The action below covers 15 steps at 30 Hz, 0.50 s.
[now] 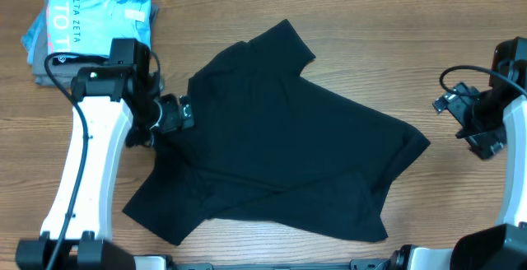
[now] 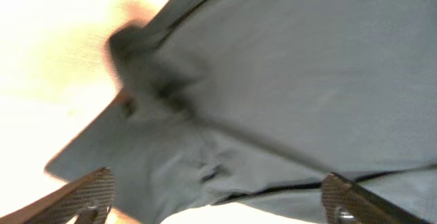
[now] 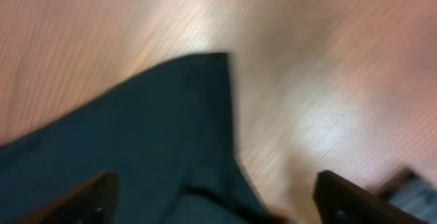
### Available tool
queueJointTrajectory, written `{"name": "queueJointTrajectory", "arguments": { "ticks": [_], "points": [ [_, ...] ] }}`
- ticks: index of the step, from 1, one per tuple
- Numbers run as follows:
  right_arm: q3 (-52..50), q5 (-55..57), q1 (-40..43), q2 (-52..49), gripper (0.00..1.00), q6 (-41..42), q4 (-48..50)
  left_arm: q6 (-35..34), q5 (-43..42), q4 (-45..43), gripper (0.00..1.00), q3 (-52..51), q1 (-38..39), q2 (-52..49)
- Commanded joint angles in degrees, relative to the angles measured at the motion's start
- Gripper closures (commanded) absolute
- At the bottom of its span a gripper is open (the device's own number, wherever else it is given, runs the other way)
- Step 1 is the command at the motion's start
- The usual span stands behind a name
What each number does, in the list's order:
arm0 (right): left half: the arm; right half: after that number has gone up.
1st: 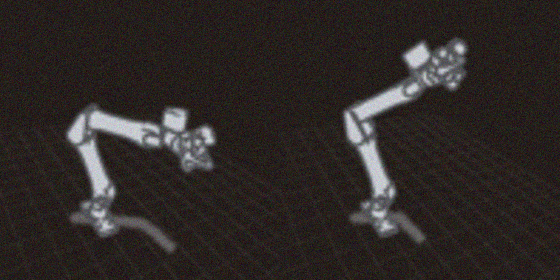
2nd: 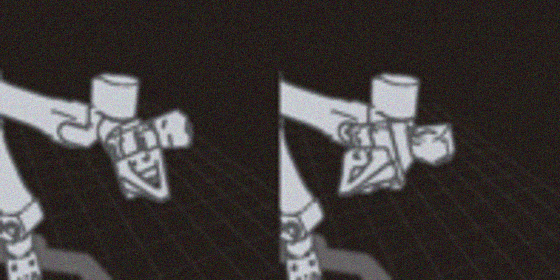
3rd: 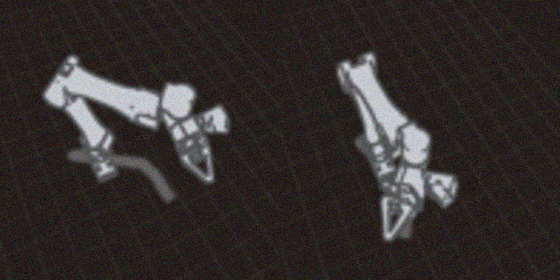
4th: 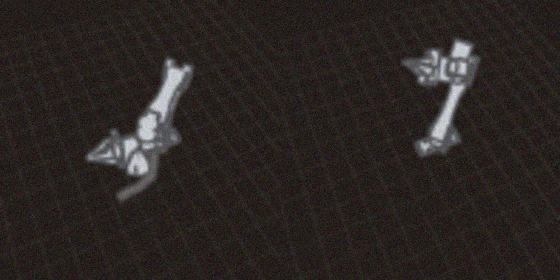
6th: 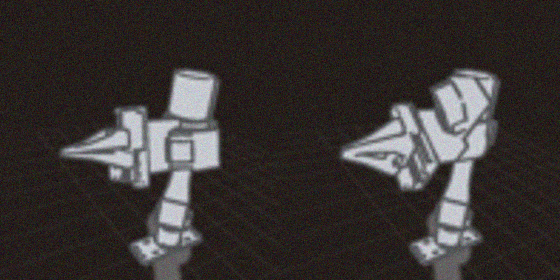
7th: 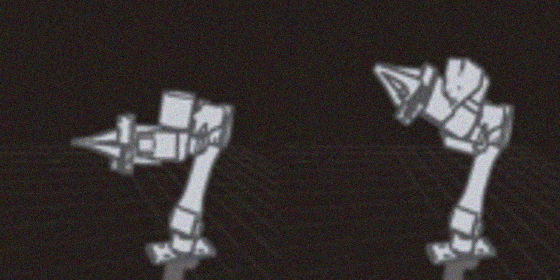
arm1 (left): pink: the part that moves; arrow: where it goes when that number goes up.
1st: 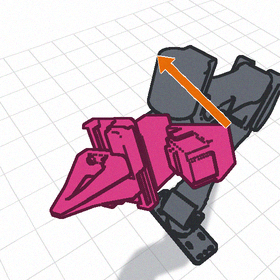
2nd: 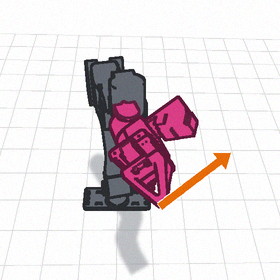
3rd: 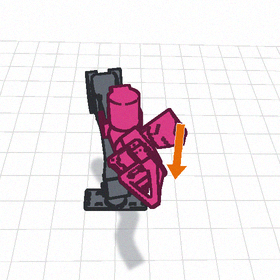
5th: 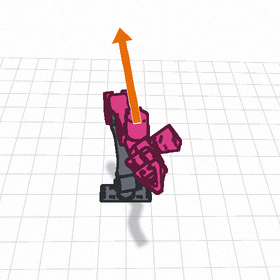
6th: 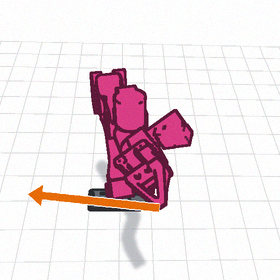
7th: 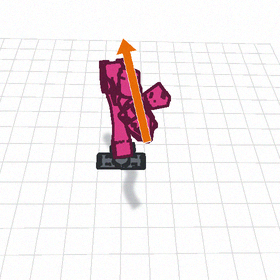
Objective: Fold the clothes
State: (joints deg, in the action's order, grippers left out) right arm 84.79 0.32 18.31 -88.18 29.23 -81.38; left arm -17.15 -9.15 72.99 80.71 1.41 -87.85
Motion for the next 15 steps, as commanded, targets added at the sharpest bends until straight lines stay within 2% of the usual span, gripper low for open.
{"name": "queueJointTrajectory", "arguments": {
  "ticks": [1,2,4,5,9,10,15],
  "points": [
    [0.07,-9.29,-3.13,-0.70,0.28,-8.11,2.62,3.23,-7.28,-3.43,0.19,1.62,3.87,1.88],
    [-0.61,-9.49,-4.26,-0.90,0.44,-8.07,3.74,3.21,-8.02,-5.03,0.30,1.62,5.09,1.49],
    [-2.56,-9.66,-6.82,-1.33,0.83,-7.93,6.12,3.23,-8.22,-8.28,0.73,1.62,7.45,0.33],
    [-4.17,-9.55,-8.31,-1.49,0.96,-6.80,7.58,3.21,-8.02,-10.12,0.85,1.62,8.57,-0.61],
    [-11.32,-9.42,-12.85,-1.55,0.96,-3.65,13.51,2.34,-8.02,-15.30,0.88,1.62,10.23,-5.07],
    [-13.49,-9.40,-13.73,-1.57,0.96,-3.21,15.45,2.34,-8.09,-16.79,0.91,1.62,10.23,-6.75],
    [-20.46,-9.42,-14.43,-1.57,0.96,0.98,21.97,2.40,-8.09,-21.64,0.96,1.64,10.21,-13.81]
  ]
}}
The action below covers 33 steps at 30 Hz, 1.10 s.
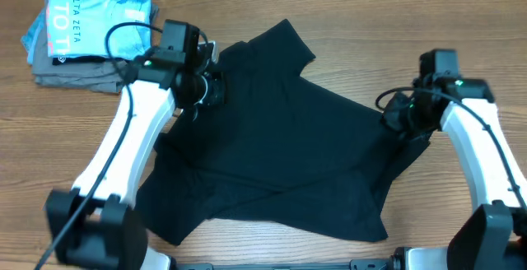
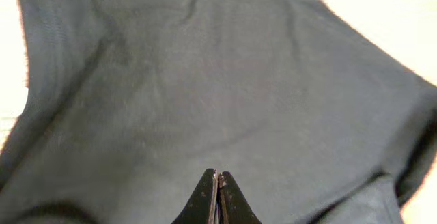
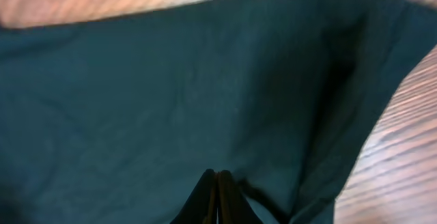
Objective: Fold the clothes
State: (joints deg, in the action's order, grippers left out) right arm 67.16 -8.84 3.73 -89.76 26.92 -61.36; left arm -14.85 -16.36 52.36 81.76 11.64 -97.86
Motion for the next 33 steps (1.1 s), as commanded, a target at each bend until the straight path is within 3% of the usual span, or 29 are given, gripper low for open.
{"name": "queueJointTrajectory", "arguments": {
  "ticks": [1,19,23,33],
  "points": [
    [-3.69,-0.31,0.20,0.00,0.96,3.56,2.82,0.48,-0.81,-1.38,0.96,0.59,0.00,-5.01],
    [-16.52,-0.70,0.13,0.00,0.96,12.37,13.66,2.47,2.36,-9.60,0.96,0.59,-0.04,-20.02],
    [-17.20,-1.38,0.13,-0.02,0.96,12.63,14.88,2.54,6.08,-12.59,0.96,0.59,-0.15,-21.57],
    [-17.33,-1.38,0.13,-1.75,0.96,13.68,15.32,2.86,6.47,-17.22,0.96,0.59,-1.68,-26.88]
  ]
}}
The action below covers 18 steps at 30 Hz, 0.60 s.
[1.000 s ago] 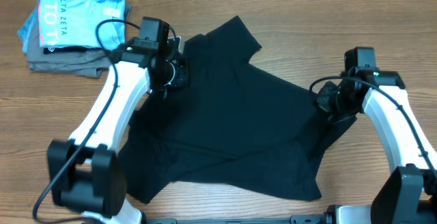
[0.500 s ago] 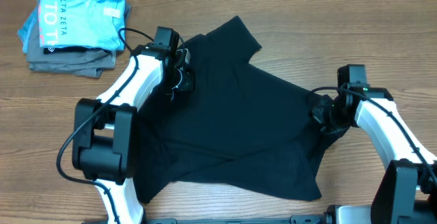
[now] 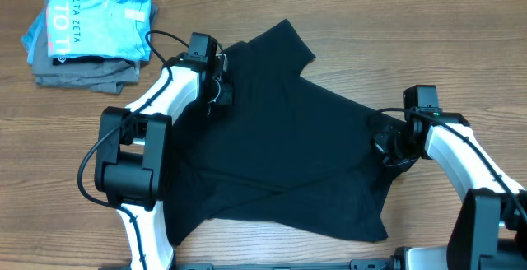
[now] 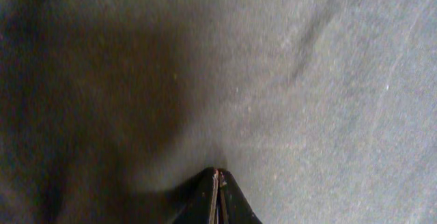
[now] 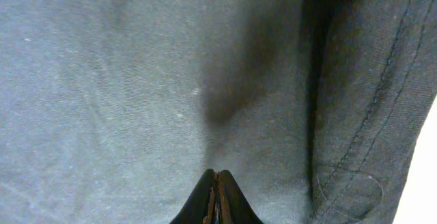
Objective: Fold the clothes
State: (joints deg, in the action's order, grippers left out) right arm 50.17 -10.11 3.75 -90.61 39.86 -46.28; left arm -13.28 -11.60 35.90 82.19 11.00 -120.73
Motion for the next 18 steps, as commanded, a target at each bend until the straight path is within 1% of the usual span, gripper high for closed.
{"name": "queueJointTrajectory", "arguments": {
  "ticks": [1,4,8,11,15,18],
  "points": [
    [-0.35,-0.22,0.11,-1.64,0.96,0.74,0.48,1.31,1.73,-1.14,0.96,0.15,-1.53,-4.66],
    [-0.35,-2.84,0.11,-3.54,0.96,0.70,1.68,1.22,2.21,-1.92,0.96,0.15,-2.93,-5.57],
    [-0.35,-2.91,0.11,-7.04,0.96,0.70,4.00,-1.73,5.99,-2.38,0.96,0.15,-5.95,-5.57],
    [-0.35,-3.15,0.11,-10.14,0.96,0.74,6.23,-1.79,7.15,-2.51,0.96,0.15,-8.83,-5.57],
    [-0.33,-3.04,0.11,-12.87,0.96,0.68,9.70,-1.77,7.15,-2.01,0.96,0.15,-12.79,-5.57],
    [0.09,-2.86,0.13,-12.98,0.96,-0.33,13.46,-1.77,7.15,-1.57,0.96,0.15,-15.21,-5.57]
  ]
}}
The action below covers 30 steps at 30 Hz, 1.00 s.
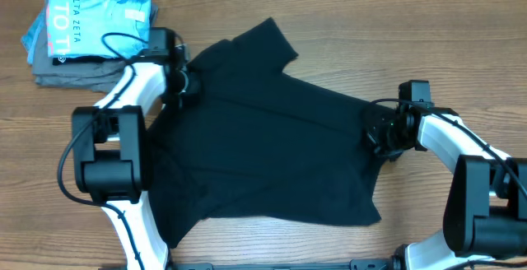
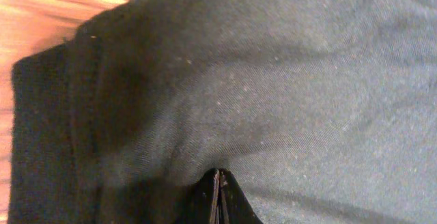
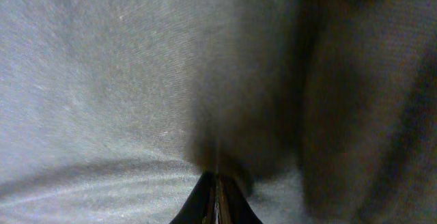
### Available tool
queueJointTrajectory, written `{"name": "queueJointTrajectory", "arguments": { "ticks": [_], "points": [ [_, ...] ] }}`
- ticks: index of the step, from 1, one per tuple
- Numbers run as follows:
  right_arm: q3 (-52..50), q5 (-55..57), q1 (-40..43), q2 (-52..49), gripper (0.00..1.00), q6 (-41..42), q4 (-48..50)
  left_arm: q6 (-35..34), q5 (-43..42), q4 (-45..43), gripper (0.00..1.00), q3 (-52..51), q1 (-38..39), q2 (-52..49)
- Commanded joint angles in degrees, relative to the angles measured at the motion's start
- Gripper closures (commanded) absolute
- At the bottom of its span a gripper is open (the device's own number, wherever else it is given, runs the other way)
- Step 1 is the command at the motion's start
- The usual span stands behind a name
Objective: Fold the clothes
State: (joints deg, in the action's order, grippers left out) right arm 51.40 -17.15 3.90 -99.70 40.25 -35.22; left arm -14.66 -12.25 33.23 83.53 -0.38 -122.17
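Observation:
A black T-shirt [image 1: 263, 138] lies spread and rumpled on the wooden table [image 1: 461, 48]. My left gripper [image 1: 185, 81] is at the shirt's upper left edge, shut, with cloth pinched at its tips [image 2: 218, 177]. In the left wrist view a stitched hem [image 2: 82, 115] runs down the left, with bare wood beyond it. My right gripper [image 1: 380, 135] sits at the shirt's right edge, shut on a dark fold of fabric [image 3: 217, 177]. Black cloth fills both wrist views.
A stack of folded clothes [image 1: 90, 27], light blue on top of grey, lies at the table's far left corner, close to my left arm. Bare wood shows to the right of the shirt and along the back edge.
My left gripper has moved to the left and the shirt's upper part has shifted left with it. My right gripper is slightly further left and up, and the shirt's right corner is drawn in.
Both grippers were open, the left at the shirt's left edge, the right off the cloth at the far right. Then both were shut over the shirt, left near the collar side, right at the right sleeve. Now the shirt lies further left and narrower.

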Motion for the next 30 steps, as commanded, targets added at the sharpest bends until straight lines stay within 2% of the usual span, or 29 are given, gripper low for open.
{"name": "queueJointTrajectory", "arguments": {
  "ticks": [1,5,9,15,19,23,27,28,29,30],
  "points": [
    [-0.61,4.17,-0.02,-3.89,0.96,-1.40,3.72,-0.42,7.80,1.18,0.96,-1.18,-4.46,-4.13],
    [2.69,4.44,-0.02,-3.96,0.96,-2.78,8.35,-2.91,7.80,1.09,0.96,-1.18,-6.34,-4.13],
    [7.85,8.37,-0.02,-3.96,0.96,-2.75,8.92,-6.43,7.37,-0.17,0.96,-1.11,-6.84,-4.11],
    [18.29,12.76,1.44,-4.98,0.96,-3.21,5.40,-8.79,-5.42,-0.44,0.96,0.98,-6.27,-4.07],
    [32.09,12.39,3.26,-6.82,0.96,-8.00,-6.12,-10.69,-11.61,0.61,0.96,4.39,-4.70,-3.78],
    [46.60,12.33,3.34,-6.71,0.96,-13.22,-20.17,-9.22,-11.26,5.88,0.91,10.19,-2.93,-2.38],
    [60.22,10.80,2.43,-6.64,0.96,-13.79,-35.41,-6.84,-9.92,12.94,0.85,16.87,-1.16,0.37],
    [62.99,9.01,2.03,-6.64,0.90,-14.01,-39.06,-5.90,-9.11,15.28,0.80,18.80,-0.52,1.51],
    [65.20,6.29,1.55,-6.64,0.79,-15.34,-42.40,-5.16,-8.46,17.27,0.74,20.26,0.04,2.54],
    [66.49,4.00,1.09,-6.64,0.60,-16.85,-44.94,-4.42,-8.20,19.04,0.62,21.40,0.55,3.58]
  ]
}}
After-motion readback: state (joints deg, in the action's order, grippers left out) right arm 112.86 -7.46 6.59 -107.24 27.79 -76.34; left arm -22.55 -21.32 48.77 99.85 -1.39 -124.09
